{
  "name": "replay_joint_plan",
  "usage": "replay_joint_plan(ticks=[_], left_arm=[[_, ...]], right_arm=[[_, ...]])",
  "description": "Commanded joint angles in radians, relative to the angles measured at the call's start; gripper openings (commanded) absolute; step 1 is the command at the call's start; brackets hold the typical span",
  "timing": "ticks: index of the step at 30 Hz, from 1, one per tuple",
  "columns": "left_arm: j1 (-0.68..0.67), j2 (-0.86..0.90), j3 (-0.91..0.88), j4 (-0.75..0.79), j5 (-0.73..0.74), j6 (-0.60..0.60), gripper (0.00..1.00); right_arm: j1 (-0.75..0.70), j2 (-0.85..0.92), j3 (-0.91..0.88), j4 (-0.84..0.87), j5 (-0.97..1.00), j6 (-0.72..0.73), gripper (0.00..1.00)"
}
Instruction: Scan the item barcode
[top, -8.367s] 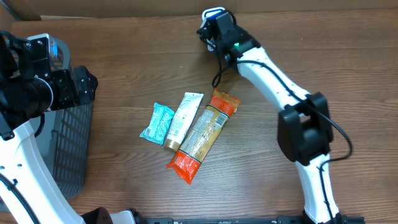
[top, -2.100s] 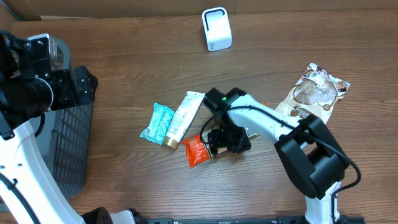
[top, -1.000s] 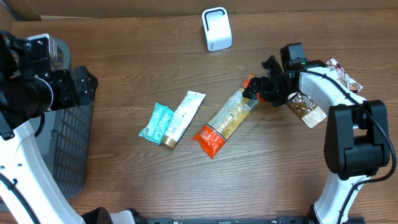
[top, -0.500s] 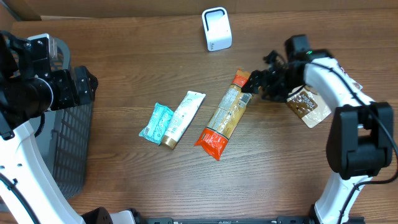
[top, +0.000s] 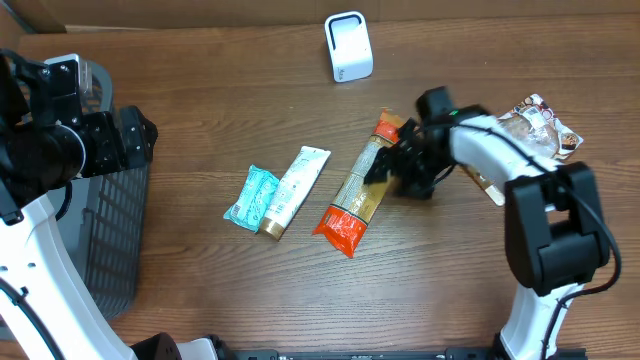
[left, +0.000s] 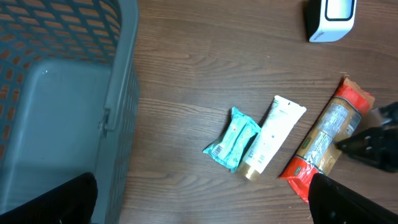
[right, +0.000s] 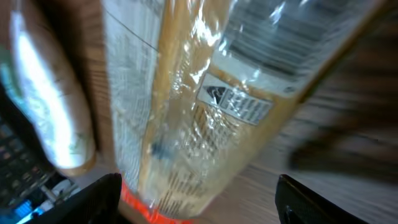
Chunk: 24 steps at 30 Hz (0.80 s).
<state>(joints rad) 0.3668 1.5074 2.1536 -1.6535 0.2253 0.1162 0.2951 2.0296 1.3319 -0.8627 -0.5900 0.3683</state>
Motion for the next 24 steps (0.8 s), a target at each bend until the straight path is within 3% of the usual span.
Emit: replay_joint_plan(ticks=[1,9,13,19,22,24], left_arm=[[-0.001,0.004,0.002,0.002,0.011,0.026,1.0],[-0.001,0.004,0.002,0.002,0.011,0.026,1.0],[-0.001,0.004,0.002,0.002,0.011,0.026,0.99],[-0.001,0.004,0.002,0.002,0.011,0.026,0.99],[-0.001,0.004,0.002,0.002,0.011,0.026,1.0],[-0.001,0.004,0.002,0.002,0.011,0.026,1.0]], right_arm=[[0.023,-0.021,-0.031,0.046,0.098,0.137,0.8],[0.114,-0.021,-0.165,0.283,0.198,0.303,0.75],[0.135,-0.021,-0.202,0.328,0.209,0.313,0.48],[0.124,-0.021,-0.198,0.326,0.198,0.306,0.38],[0.111,-0.034,-0.184,0.311,0.164,0.243,0.19],[0.101,-0.056,-0.166,0.273,0.163,0.208,0.13]])
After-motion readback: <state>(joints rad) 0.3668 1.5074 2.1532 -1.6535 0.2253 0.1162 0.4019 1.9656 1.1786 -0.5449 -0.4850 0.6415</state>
